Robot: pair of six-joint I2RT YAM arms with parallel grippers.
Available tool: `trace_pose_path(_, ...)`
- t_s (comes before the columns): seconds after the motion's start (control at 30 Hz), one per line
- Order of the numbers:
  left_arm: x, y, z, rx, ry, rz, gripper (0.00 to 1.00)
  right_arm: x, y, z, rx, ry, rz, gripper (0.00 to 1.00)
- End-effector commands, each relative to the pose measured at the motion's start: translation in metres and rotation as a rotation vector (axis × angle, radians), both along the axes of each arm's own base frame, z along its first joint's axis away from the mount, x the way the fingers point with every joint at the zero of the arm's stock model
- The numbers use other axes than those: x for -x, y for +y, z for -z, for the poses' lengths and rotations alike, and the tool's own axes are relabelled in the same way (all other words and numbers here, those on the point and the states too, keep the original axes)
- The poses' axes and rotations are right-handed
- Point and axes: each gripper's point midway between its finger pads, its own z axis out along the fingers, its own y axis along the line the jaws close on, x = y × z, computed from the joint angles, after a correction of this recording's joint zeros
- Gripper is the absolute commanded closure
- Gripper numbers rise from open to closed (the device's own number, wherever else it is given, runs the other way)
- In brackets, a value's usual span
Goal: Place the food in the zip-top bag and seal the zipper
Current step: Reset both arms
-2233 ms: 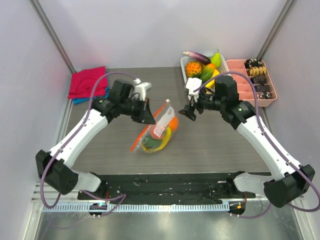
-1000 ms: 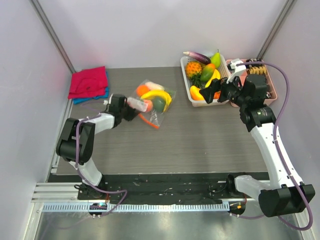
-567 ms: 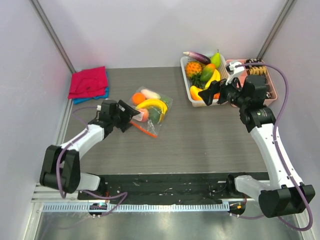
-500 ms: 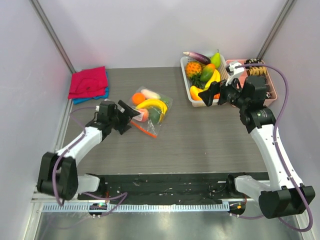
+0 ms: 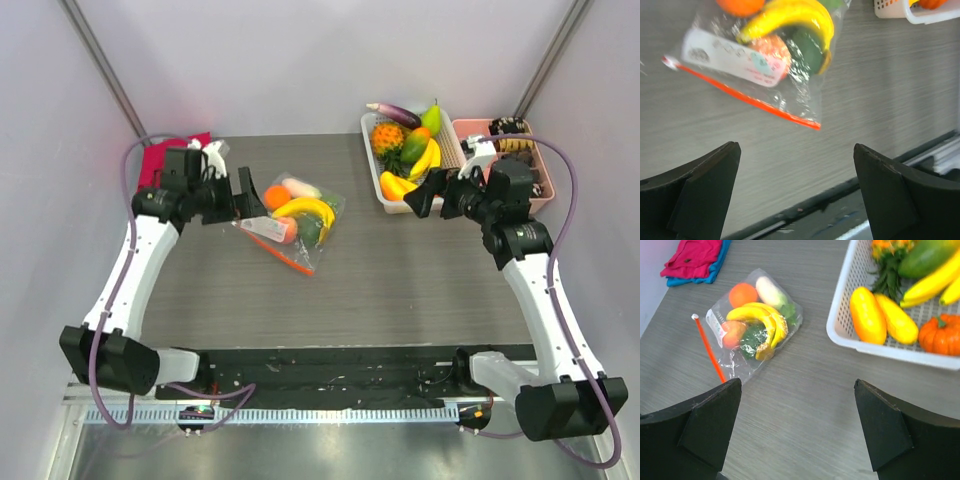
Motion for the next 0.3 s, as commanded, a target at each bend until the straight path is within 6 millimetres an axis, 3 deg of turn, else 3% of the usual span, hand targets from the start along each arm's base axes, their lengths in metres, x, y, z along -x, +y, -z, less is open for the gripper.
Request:
trace_pose_path(0.0,0.023,0.036,0.015,-0.274,0.089,0.167,0.00,0.004,-0.017,0.015,-0.084,0.099,0.123,0.00)
trace_pose_path(0.17,0.023,0.049,0.018,-0.302,0.030,0.138,0.00,0.008,-0.025,0.028,-0.112,0.132,0.168,0.00)
trace_pose_path(0.27,0.025,0.053,0.014,-0.313,-0.014,0.121,0.00,0.008,-0.036,0.022,-0.116,0.110,0.202,0.00)
